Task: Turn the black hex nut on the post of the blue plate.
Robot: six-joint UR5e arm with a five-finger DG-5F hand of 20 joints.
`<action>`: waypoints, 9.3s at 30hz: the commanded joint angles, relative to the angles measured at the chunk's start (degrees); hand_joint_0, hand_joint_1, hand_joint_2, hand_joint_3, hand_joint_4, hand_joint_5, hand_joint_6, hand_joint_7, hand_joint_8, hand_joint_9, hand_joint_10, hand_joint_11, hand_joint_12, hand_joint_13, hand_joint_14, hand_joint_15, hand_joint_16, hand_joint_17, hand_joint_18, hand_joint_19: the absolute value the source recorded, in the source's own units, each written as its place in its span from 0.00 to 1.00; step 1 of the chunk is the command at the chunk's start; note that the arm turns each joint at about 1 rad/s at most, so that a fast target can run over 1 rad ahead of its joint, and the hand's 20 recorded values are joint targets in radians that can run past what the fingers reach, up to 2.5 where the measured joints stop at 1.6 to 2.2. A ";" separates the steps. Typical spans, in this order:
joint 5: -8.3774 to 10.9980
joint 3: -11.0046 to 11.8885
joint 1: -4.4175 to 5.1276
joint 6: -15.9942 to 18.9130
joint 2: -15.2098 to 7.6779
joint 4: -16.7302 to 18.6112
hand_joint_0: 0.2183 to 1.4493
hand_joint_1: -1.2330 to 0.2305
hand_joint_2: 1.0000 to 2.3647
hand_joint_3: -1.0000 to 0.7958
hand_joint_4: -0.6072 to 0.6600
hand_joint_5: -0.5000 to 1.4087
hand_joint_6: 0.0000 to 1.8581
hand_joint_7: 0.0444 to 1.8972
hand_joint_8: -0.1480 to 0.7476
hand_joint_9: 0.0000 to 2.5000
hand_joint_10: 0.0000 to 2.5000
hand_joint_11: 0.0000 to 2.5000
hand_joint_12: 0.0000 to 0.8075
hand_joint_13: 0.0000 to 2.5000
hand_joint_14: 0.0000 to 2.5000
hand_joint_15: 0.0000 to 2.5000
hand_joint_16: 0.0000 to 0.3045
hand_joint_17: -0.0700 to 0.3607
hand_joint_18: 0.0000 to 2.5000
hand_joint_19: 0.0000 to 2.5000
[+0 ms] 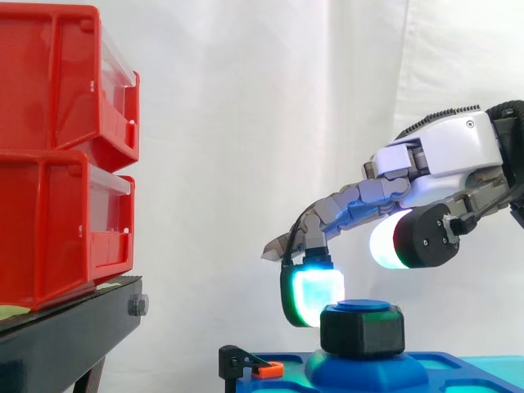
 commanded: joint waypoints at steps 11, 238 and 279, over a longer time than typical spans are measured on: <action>-2.38 1.24 -1.41 -0.35 0.01 -0.03 0.20 0.68 0.00 0.28 0.61 0.17 0.27 0.58 0.41 0.09 0.00 0.00 0.43 0.08 0.00 0.01 0.18 0.45 0.00 0.02; 4.66 -5.09 4.39 -1.67 -0.07 7.97 0.22 0.28 0.00 0.28 0.56 0.13 0.27 0.51 0.34 0.01 0.00 0.00 0.39 0.05 0.00 0.01 0.17 0.43 0.00 0.00; 4.30 1.50 4.21 -2.19 0.10 2.96 0.15 0.51 0.00 0.28 0.59 0.13 0.27 0.44 0.40 0.01 0.00 0.00 0.46 0.05 0.00 0.02 0.20 0.47 0.00 0.02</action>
